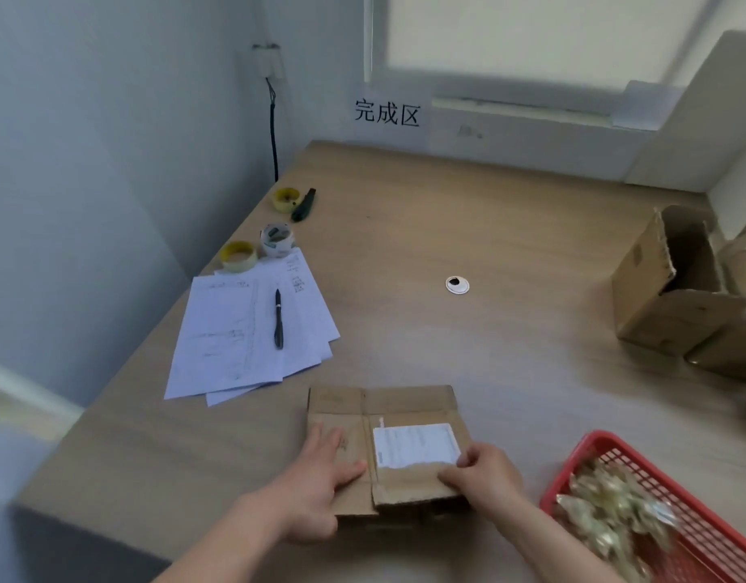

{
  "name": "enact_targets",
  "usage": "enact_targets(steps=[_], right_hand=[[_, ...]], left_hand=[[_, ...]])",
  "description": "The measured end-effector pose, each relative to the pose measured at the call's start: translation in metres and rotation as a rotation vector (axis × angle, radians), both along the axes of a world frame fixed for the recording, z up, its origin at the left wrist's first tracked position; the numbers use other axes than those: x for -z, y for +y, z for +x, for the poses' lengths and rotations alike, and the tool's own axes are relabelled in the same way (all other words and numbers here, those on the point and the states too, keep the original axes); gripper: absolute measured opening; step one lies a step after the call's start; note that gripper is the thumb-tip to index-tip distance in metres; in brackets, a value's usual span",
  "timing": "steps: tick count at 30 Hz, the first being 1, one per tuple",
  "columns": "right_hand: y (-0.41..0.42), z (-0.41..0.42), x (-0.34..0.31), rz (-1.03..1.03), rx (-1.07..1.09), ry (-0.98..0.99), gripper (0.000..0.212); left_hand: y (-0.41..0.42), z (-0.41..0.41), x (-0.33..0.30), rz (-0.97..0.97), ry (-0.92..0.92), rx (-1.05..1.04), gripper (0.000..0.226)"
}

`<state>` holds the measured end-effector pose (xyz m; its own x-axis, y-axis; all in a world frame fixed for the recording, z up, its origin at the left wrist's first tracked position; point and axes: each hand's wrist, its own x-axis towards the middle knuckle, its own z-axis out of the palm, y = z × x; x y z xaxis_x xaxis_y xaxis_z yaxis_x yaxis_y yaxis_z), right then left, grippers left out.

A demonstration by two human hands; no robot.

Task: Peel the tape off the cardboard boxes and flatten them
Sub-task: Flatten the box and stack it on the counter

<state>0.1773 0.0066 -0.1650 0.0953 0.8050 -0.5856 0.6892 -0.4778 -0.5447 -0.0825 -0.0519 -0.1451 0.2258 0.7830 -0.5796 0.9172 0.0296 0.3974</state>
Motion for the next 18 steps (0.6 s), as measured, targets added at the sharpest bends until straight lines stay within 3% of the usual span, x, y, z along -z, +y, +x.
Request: enact_targets(steps=[5,9,14,18], right_hand=[[-0.038,-0.007,0.033,0.172,-0.328,-0.307,0.035],[-0.024,-0.020,0.037,0.501,-0.483,-0.230,0.040],[0.010,-0.037,0.063,0.452,-0.782,-0.405,0.065],[0.010,-0.040,0.088,0.488,-0.811,-0.523,0.072]], left_hand=[[-0.037,-0.003,0.041,0.015,0.081,0.005,0.085],[-0.020,0.004,0.052,0.242,0.130,-0.090,0.068],[0.006,0.023,0.083,0.252,0.204,-0.102,0.110],[0.014,0.020,0.105,0.282,0.287,-0.056,0.122]])
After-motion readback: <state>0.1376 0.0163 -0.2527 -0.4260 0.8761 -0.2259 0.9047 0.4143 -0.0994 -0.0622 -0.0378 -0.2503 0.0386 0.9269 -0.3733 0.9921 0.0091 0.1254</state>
